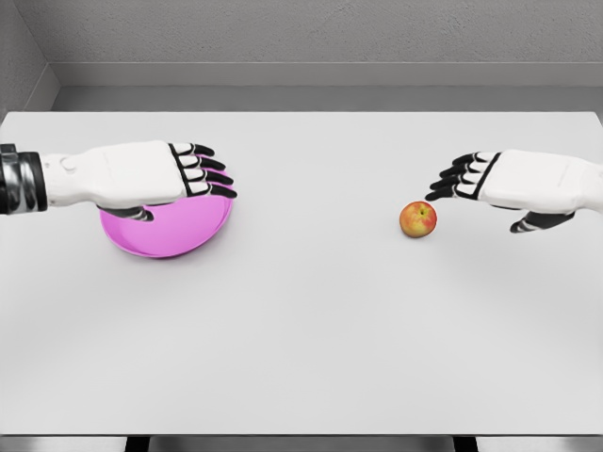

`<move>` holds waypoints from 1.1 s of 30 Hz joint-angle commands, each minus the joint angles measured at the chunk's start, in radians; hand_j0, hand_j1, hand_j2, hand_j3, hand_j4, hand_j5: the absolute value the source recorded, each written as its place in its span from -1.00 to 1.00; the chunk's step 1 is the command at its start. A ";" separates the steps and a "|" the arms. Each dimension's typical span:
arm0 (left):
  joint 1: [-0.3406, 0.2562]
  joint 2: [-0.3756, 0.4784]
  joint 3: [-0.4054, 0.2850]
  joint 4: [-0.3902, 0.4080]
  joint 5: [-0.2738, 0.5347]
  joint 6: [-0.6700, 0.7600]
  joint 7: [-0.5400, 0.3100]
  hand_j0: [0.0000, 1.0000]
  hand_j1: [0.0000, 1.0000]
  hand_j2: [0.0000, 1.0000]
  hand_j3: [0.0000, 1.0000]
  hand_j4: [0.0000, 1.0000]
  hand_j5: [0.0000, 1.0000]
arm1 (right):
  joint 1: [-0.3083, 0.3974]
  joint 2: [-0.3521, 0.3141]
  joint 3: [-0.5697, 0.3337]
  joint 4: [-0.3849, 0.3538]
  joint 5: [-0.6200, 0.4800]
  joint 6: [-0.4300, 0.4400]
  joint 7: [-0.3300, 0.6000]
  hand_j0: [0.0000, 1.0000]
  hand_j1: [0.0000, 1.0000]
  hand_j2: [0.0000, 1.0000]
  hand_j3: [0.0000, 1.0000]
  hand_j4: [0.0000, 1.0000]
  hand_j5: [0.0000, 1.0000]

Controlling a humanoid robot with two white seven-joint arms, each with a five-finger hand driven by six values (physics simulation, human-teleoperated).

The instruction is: Put the apple on the plate with both arms

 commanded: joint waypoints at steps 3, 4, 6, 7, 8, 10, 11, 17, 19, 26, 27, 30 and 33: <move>0.008 -0.001 0.050 -0.003 0.005 0.002 -0.003 1.00 1.00 1.00 1.00 1.00 1.00 | -0.002 0.002 0.001 -0.004 -0.003 0.001 0.002 1.00 1.00 1.00 1.00 1.00 1.00; 0.008 -0.001 0.050 -0.001 0.005 0.002 -0.006 1.00 1.00 1.00 1.00 1.00 1.00 | -0.002 0.000 0.001 -0.004 -0.003 0.001 0.004 1.00 1.00 1.00 1.00 1.00 1.00; 0.008 -0.014 0.050 -0.001 0.005 0.002 -0.023 1.00 1.00 1.00 1.00 1.00 1.00 | -0.017 0.002 -0.002 -0.003 -0.003 -0.027 0.013 1.00 1.00 1.00 1.00 1.00 1.00; 0.008 -0.014 0.052 -0.001 0.005 0.002 -0.023 1.00 1.00 1.00 1.00 1.00 1.00 | -0.020 0.000 -0.004 0.003 -0.008 -0.027 0.013 1.00 1.00 1.00 1.00 1.00 1.00; 0.009 -0.014 0.052 -0.001 0.005 0.002 -0.023 1.00 1.00 1.00 1.00 1.00 1.00 | -0.015 -0.001 -0.004 0.005 -0.024 -0.027 0.013 1.00 1.00 1.00 1.00 1.00 1.00; 0.009 -0.014 0.050 -0.001 0.004 0.002 -0.029 1.00 1.00 1.00 1.00 1.00 1.00 | -0.009 -0.006 0.002 0.025 -0.136 0.026 0.013 1.00 1.00 1.00 1.00 1.00 1.00; 0.009 -0.015 0.050 -0.001 0.004 0.002 -0.036 1.00 1.00 1.00 1.00 1.00 1.00 | -0.009 -0.002 0.002 0.043 -0.182 0.030 0.013 1.00 1.00 1.00 1.00 1.00 1.00; 0.011 -0.012 0.047 -0.003 0.005 0.002 -0.037 1.00 1.00 1.00 1.00 1.00 1.00 | -0.029 0.097 0.051 0.095 -0.270 0.342 0.013 1.00 1.00 1.00 1.00 1.00 1.00; 0.011 -0.014 0.049 -0.003 0.005 0.002 -0.039 1.00 1.00 1.00 1.00 1.00 1.00 | -0.051 0.110 0.108 0.118 -0.235 0.363 0.013 1.00 1.00 1.00 1.00 1.00 1.00; 0.023 -0.060 0.049 -0.004 0.002 0.002 -0.063 1.00 1.00 1.00 1.00 1.00 1.00 | -0.058 0.183 0.205 0.163 -0.107 0.388 0.013 1.00 1.00 1.00 1.00 1.00 1.00; 0.018 -0.057 0.047 -0.003 0.002 0.002 -0.068 1.00 1.00 1.00 1.00 1.00 1.00 | -0.072 0.189 0.223 0.166 -0.106 0.388 0.013 1.00 1.00 1.00 1.00 1.00 1.00; 0.017 -0.058 0.043 -0.003 0.002 0.002 -0.075 1.00 1.00 1.00 1.00 1.00 1.00 | -0.075 0.195 0.229 0.174 -0.106 0.388 0.013 1.00 1.00 1.00 1.00 1.00 1.00; 0.022 -0.060 0.046 -0.003 0.002 0.002 -0.075 1.00 1.00 1.00 1.00 1.00 1.00 | -0.080 0.227 0.229 0.209 -0.072 0.388 0.013 1.00 1.00 1.00 1.00 1.00 1.00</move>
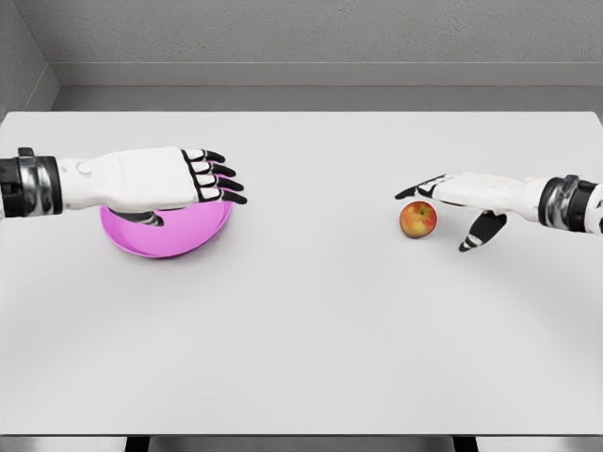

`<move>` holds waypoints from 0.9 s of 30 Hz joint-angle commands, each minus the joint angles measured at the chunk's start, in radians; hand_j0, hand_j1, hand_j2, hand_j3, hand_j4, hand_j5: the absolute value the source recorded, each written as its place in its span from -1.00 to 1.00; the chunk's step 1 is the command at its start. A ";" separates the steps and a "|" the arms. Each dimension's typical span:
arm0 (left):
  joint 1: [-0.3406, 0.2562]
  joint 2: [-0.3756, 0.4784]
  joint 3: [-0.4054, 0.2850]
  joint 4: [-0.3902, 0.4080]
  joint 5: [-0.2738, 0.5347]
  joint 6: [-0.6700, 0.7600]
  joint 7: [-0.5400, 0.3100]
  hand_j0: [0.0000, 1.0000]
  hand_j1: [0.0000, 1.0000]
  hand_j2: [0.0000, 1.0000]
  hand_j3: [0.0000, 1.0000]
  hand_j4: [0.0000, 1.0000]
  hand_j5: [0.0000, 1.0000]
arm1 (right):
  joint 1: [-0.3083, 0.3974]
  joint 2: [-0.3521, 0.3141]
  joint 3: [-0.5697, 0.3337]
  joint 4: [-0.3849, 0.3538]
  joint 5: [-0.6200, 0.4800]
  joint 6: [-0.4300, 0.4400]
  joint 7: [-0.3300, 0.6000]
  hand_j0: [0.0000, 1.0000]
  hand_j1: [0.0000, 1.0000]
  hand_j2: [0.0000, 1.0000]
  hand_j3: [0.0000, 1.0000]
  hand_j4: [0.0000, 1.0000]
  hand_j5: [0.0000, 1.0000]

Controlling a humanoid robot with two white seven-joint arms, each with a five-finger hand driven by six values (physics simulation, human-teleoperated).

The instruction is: Put the apple on the plate with both arms

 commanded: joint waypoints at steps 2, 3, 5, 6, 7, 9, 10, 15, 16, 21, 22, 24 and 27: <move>0.002 0.006 0.003 -0.001 0.005 0.002 -0.002 1.00 1.00 1.00 1.00 1.00 1.00 | -0.008 0.024 0.005 0.023 0.013 0.002 0.000 1.00 1.00 1.00 1.00 1.00 1.00; 0.002 0.005 0.003 -0.001 0.006 0.002 -0.002 1.00 1.00 1.00 1.00 1.00 1.00 | -0.014 0.024 0.005 0.032 0.013 0.000 0.000 1.00 1.00 1.00 1.00 1.00 1.00; 0.000 0.008 -0.002 -0.001 0.006 0.002 -0.002 1.00 1.00 1.00 1.00 1.00 1.00 | -0.020 0.037 0.004 0.047 0.013 0.000 0.000 1.00 1.00 1.00 1.00 1.00 1.00; 0.000 0.008 -0.003 -0.001 0.006 0.002 -0.002 1.00 1.00 1.00 1.00 1.00 1.00 | -0.028 0.043 0.005 0.054 0.013 0.000 0.000 1.00 1.00 1.00 1.00 1.00 1.00; -0.002 0.008 -0.003 -0.001 0.006 0.002 -0.002 1.00 1.00 1.00 1.00 1.00 1.00 | -0.031 0.057 0.005 0.070 0.013 0.000 0.000 1.00 1.00 1.00 1.00 1.00 1.00; -0.002 0.008 -0.005 -0.001 0.006 0.002 -0.002 1.00 1.00 1.00 1.00 1.00 1.00 | -0.034 0.068 0.005 0.087 0.013 -0.001 0.000 1.00 1.00 1.00 1.00 1.00 1.00; -0.002 0.008 -0.005 -0.001 0.006 0.002 -0.002 1.00 1.00 1.00 1.00 1.00 1.00 | -0.037 0.071 0.005 0.100 0.013 -0.003 0.000 1.00 1.00 1.00 1.00 1.00 1.00; -0.009 0.008 -0.008 0.000 0.006 0.002 -0.002 1.00 1.00 1.00 1.00 1.00 1.00 | -0.043 0.097 0.007 0.123 0.013 -0.006 0.000 1.00 1.00 1.00 1.00 1.00 1.00; -0.009 0.008 -0.008 0.000 0.006 0.002 -0.002 1.00 1.00 1.00 1.00 1.00 1.00 | -0.043 0.097 0.010 0.123 0.013 -0.006 0.000 1.00 1.00 1.00 1.00 1.00 1.00; -0.009 0.008 -0.008 -0.001 0.006 0.002 -0.002 1.00 1.00 1.00 1.00 1.00 1.00 | -0.052 0.109 0.030 0.150 0.013 -0.009 0.000 1.00 1.00 1.00 1.00 1.00 1.00; -0.009 0.008 -0.010 0.000 0.006 0.002 -0.004 1.00 1.00 1.00 1.00 1.00 1.00 | -0.052 0.109 0.030 0.150 0.013 -0.009 0.000 1.00 1.00 1.00 1.00 1.00 1.00; -0.009 0.008 -0.008 -0.001 0.006 0.002 -0.004 1.00 1.00 1.00 1.00 1.00 1.00 | -0.052 0.109 0.031 0.150 0.013 -0.009 0.000 1.00 1.00 1.00 1.00 1.00 1.00; -0.009 0.008 -0.008 0.000 0.006 0.002 -0.004 1.00 1.00 1.00 1.00 1.00 1.00 | -0.052 0.113 0.040 0.169 0.015 -0.017 0.000 1.00 1.00 1.00 1.00 1.00 1.00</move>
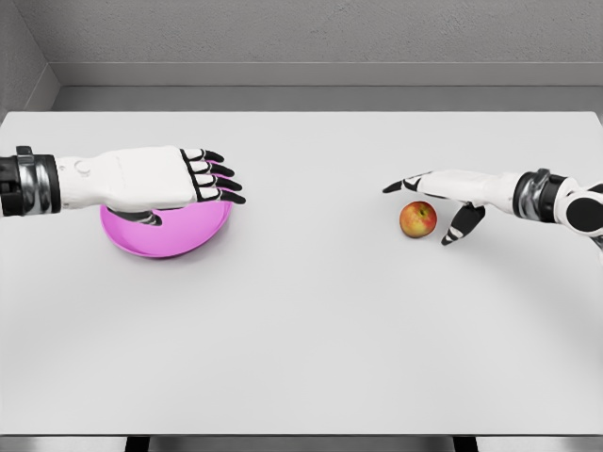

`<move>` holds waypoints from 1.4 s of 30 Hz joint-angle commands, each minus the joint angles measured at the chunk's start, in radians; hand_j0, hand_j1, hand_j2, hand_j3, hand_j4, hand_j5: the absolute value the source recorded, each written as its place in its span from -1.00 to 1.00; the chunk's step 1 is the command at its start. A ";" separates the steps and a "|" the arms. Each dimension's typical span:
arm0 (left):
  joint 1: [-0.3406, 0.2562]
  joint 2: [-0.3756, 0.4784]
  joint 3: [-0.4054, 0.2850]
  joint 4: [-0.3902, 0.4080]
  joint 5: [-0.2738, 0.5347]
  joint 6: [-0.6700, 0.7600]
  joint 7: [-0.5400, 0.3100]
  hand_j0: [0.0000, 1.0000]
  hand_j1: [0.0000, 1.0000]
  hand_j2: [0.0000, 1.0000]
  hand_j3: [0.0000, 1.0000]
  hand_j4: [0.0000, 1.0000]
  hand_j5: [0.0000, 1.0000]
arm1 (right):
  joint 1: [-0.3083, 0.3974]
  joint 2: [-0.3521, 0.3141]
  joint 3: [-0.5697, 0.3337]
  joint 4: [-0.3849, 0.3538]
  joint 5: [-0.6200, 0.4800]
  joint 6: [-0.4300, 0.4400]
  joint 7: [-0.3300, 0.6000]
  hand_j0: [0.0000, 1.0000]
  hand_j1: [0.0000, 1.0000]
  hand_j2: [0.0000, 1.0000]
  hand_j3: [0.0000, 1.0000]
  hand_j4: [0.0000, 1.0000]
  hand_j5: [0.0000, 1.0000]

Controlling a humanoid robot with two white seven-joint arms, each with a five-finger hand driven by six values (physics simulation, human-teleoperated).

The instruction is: Put the apple on the plate with both arms

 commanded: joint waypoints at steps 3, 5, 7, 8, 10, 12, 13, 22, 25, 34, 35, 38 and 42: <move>0.000 0.001 0.001 0.000 0.005 0.002 0.000 1.00 1.00 1.00 1.00 1.00 1.00 | 0.000 0.003 0.007 0.016 -0.003 -0.004 0.000 1.00 1.00 1.00 1.00 1.00 1.00; 0.000 -0.001 0.001 0.000 0.003 0.002 0.000 1.00 1.00 1.00 1.00 1.00 1.00 | 0.000 0.004 0.007 0.023 -0.001 -0.006 0.000 1.00 1.00 1.00 1.00 1.00 1.00; 0.000 0.001 0.001 0.000 0.003 0.002 0.000 1.00 1.00 1.00 1.00 1.00 1.00 | 0.000 0.004 0.007 0.023 -0.001 -0.006 0.000 1.00 1.00 1.00 1.00 1.00 1.00; 0.000 -0.001 0.001 0.000 0.003 0.002 0.000 1.00 1.00 1.00 1.00 1.00 1.00 | -0.002 0.006 0.007 0.025 -0.001 -0.004 0.000 0.98 0.98 0.98 0.98 0.98 0.98; 0.000 -0.001 0.001 0.000 0.003 0.002 0.000 1.00 1.00 1.00 1.00 1.00 1.00 | -0.002 0.006 0.007 0.025 -0.001 -0.004 0.000 0.85 0.85 0.85 0.85 0.85 0.85; 0.000 -0.001 0.001 0.000 0.003 0.002 0.000 1.00 1.00 1.00 1.00 1.00 1.00 | 0.000 0.007 0.007 0.028 -0.001 -0.004 0.000 0.74 0.74 0.74 0.74 0.74 0.74; 0.000 -0.001 0.001 -0.001 0.003 0.002 0.000 1.00 1.00 1.00 1.00 1.00 1.00 | -0.002 0.013 0.007 0.031 -0.001 -0.004 0.000 0.66 0.66 0.66 0.66 0.66 0.66; 0.000 -0.001 0.001 0.000 0.003 0.002 0.000 1.00 1.00 1.00 1.00 1.00 1.00 | 0.000 0.022 0.007 0.045 -0.001 -0.004 0.000 0.37 0.37 0.37 0.37 0.37 0.37; 0.000 -0.001 0.001 0.000 0.003 0.002 0.000 1.00 1.00 1.00 1.00 1.00 1.00 | 0.000 0.029 0.007 0.045 -0.001 -0.004 0.000 0.30 0.30 0.30 0.30 0.30 0.30; 0.000 -0.001 0.001 -0.001 0.003 0.002 0.000 1.00 1.00 1.00 1.00 1.00 1.00 | 0.003 0.036 0.007 0.048 -0.003 -0.027 0.000 0.16 0.16 0.16 0.16 0.16 0.16; 0.000 -0.001 0.001 0.000 0.003 0.002 0.000 1.00 1.00 1.00 1.00 1.00 1.00 | 0.002 0.036 0.007 0.053 -0.003 -0.029 0.000 0.16 0.16 0.16 0.16 0.16 0.16; 0.000 -0.001 0.001 0.000 0.003 0.002 0.000 1.00 1.00 1.00 1.00 1.00 1.00 | 0.005 0.036 0.005 0.053 -0.003 -0.052 0.000 0.10 0.10 0.10 0.10 0.10 0.10; 0.000 -0.001 0.001 0.000 0.003 0.002 0.000 1.00 1.00 1.00 1.00 1.00 1.00 | 0.005 0.041 0.002 0.048 -0.018 -0.159 0.000 0.08 0.08 0.08 0.08 0.08 0.08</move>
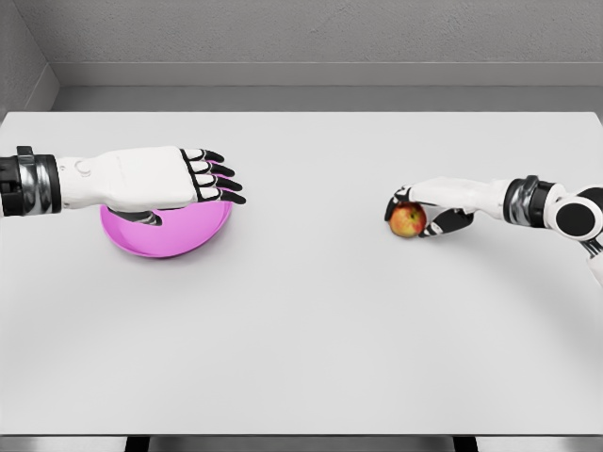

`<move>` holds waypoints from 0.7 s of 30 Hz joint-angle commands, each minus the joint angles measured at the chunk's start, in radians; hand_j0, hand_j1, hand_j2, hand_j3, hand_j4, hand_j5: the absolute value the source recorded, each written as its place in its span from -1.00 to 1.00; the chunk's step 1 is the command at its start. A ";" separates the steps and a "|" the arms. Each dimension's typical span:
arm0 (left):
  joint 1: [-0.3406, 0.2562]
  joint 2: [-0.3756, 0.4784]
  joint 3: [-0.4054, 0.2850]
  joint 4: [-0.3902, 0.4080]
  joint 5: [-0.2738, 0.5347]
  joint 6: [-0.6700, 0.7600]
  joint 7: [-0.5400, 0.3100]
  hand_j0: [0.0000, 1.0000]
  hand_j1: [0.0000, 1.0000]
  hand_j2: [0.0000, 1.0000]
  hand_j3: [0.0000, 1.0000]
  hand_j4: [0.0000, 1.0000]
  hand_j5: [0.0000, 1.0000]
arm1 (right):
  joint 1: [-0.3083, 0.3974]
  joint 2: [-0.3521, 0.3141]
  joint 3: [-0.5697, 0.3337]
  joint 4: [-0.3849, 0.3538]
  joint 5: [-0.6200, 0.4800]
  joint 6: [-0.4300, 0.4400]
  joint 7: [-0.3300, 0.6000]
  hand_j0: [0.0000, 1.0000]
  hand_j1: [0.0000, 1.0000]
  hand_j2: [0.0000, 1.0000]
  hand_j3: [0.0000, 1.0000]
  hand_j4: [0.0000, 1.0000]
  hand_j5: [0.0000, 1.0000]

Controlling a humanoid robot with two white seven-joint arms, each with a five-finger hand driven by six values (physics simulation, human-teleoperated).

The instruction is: Put the apple on the plate with both arms

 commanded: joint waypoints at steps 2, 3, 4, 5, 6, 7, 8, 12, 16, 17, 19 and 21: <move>0.000 0.001 0.001 0.000 0.005 0.002 0.001 1.00 1.00 1.00 1.00 1.00 1.00 | -0.005 0.054 0.000 -0.040 -0.019 -0.085 0.000 0.08 0.08 0.08 0.08 0.08 0.08; 0.000 0.001 0.001 0.000 0.005 0.002 0.001 1.00 1.00 1.00 1.00 1.00 1.00 | -0.009 0.078 0.001 -0.071 -0.019 -0.081 0.000 0.08 0.08 0.08 0.08 0.08 0.08; 0.000 0.001 0.001 0.000 0.005 0.002 0.001 1.00 1.00 1.00 1.00 1.00 1.00 | -0.023 0.123 0.003 -0.082 -0.019 -0.072 0.000 0.08 0.08 0.08 0.08 0.08 0.08; 0.000 0.001 0.001 0.000 0.005 0.002 0.001 1.00 1.00 1.00 1.00 1.00 1.00 | -0.041 0.152 0.009 -0.076 -0.019 -0.062 0.000 0.09 0.09 0.09 0.09 0.09 0.09; 0.000 0.001 0.001 0.000 0.005 0.002 0.001 1.00 1.00 1.00 1.00 1.00 1.00 | -0.052 0.174 0.010 -0.073 -0.019 -0.034 0.000 0.09 0.09 0.09 0.09 0.09 0.09; 0.000 0.001 0.001 0.000 0.005 0.002 0.001 1.00 1.00 1.00 1.00 1.00 1.00 | -0.055 0.187 0.010 -0.059 -0.019 -0.029 0.000 0.09 0.09 0.09 0.09 0.09 0.09; 0.000 0.001 0.001 0.000 0.005 0.002 0.001 1.00 1.00 1.00 1.00 1.00 1.00 | -0.057 0.190 0.010 -0.048 -0.019 -0.029 0.000 0.10 0.10 0.10 0.10 0.10 0.10; 0.000 0.001 0.001 0.000 0.005 0.002 0.001 1.00 1.00 1.00 1.00 1.00 1.00 | -0.060 0.217 0.018 -0.007 -0.015 -0.040 0.000 0.13 0.13 0.13 0.13 0.13 0.13; 0.000 0.001 0.001 0.000 0.003 0.002 0.001 1.00 1.00 1.00 1.00 1.00 1.00 | -0.060 0.214 0.009 0.038 0.001 -0.034 0.000 1.00 1.00 1.00 1.00 1.00 1.00; 0.000 0.001 0.001 0.000 0.005 0.002 0.001 1.00 1.00 1.00 1.00 1.00 1.00 | -0.058 0.207 -0.014 0.050 0.001 -0.035 0.000 1.00 1.00 1.00 1.00 1.00 1.00; 0.000 -0.001 0.001 0.000 0.005 0.002 0.001 1.00 1.00 1.00 1.00 1.00 1.00 | -0.054 0.197 -0.077 0.052 0.000 -0.040 0.000 1.00 1.00 1.00 1.00 1.00 1.00; -0.015 -0.002 0.004 0.002 0.005 0.002 -0.003 1.00 1.00 1.00 1.00 1.00 1.00 | -0.037 0.138 -0.152 0.053 -0.003 -0.068 0.000 1.00 1.00 1.00 1.00 1.00 1.00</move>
